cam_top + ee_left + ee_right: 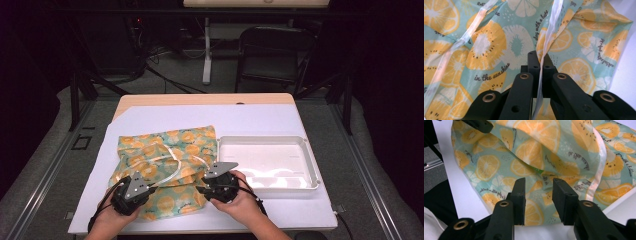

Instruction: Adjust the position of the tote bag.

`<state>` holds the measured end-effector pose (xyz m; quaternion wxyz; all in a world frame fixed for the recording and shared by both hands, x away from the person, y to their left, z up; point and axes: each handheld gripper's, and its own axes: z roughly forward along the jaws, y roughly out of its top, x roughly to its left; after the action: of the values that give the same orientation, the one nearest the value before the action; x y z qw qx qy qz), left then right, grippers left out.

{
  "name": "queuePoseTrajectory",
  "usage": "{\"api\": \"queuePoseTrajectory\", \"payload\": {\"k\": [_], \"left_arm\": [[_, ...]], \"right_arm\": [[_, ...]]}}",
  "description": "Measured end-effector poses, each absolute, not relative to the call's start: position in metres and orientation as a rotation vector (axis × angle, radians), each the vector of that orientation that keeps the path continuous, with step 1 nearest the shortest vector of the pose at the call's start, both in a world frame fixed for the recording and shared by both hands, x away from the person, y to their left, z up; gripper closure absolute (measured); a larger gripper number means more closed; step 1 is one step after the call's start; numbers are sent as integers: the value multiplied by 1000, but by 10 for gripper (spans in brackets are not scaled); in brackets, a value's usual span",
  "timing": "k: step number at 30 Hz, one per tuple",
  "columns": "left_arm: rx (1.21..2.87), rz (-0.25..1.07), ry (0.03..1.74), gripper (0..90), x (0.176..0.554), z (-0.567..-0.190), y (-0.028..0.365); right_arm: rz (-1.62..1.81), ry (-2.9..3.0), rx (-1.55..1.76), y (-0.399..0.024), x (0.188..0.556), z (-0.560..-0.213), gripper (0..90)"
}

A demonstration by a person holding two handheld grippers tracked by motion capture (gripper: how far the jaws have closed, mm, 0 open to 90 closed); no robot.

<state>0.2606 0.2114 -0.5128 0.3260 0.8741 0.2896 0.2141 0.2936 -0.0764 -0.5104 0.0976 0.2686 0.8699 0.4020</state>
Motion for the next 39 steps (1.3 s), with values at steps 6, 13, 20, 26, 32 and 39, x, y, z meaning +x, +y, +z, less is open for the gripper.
{"api": "queuePoseTrajectory", "payload": {"k": [6,13,20,26,32,39], "left_arm": [[2266,572,758,900,259,-509,214],[2253,582,747,900,257,-503,217],[2248,641,721,900,253,-490,216],[2201,678,716,900,255,-471,218],[2171,706,699,900,263,-454,213],[2129,721,683,900,275,-435,205]], "right_arm": [[1184,2584,789,-75,294,-512,630],[1187,2578,799,-76,295,-512,621],[1182,2572,809,-77,296,-513,609],[1192,2569,824,-78,297,-512,609],[1209,2560,829,-78,297,-511,609],[1224,2538,853,-83,298,-508,609]]}}
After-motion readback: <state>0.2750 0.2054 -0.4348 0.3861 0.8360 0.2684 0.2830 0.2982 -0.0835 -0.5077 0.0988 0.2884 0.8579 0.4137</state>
